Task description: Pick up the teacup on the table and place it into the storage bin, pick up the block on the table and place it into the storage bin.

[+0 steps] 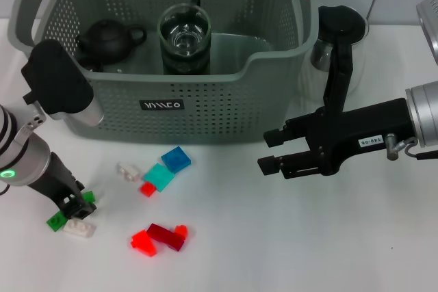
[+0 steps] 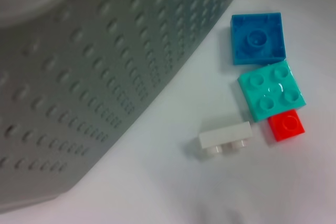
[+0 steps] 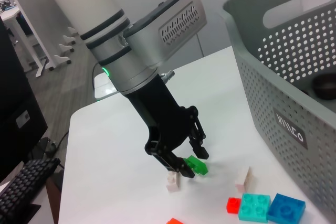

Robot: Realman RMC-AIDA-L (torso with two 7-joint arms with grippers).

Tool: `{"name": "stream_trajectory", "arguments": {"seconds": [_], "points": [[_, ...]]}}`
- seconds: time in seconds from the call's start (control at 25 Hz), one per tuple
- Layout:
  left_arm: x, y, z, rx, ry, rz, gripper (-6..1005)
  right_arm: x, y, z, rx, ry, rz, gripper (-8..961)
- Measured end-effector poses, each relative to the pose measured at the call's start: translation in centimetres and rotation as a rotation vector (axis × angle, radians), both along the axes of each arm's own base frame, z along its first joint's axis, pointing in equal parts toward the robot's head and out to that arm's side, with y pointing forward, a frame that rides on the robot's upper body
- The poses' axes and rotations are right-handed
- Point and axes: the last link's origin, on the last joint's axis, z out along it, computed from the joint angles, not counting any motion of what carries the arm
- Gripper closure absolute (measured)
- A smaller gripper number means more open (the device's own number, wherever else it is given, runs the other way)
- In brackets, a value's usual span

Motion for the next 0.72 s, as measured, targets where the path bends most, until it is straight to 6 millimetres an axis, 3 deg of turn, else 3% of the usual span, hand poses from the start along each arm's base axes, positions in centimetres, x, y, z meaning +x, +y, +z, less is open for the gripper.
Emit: {"name": "stream_trajectory", "arguments": {"seconds": [0.28,0.52,0.72], "points": [[-0.07,0.25,0.21,0.01,-0.001,0.02,623,0.01,-0.01,-0.01,0.0,0.0,-0.001,344],[-0.35,0.45,0.09,0.0,0.006,0.041,835,0.11,-0.09,-0.12,-0.006,0.002,-0.004,343],[-0.11,0.58,0.38,0.011,0.003,0.041,882,0.15,-0.11,-0.13,-0.008,0.002,-0.006,344]]}}
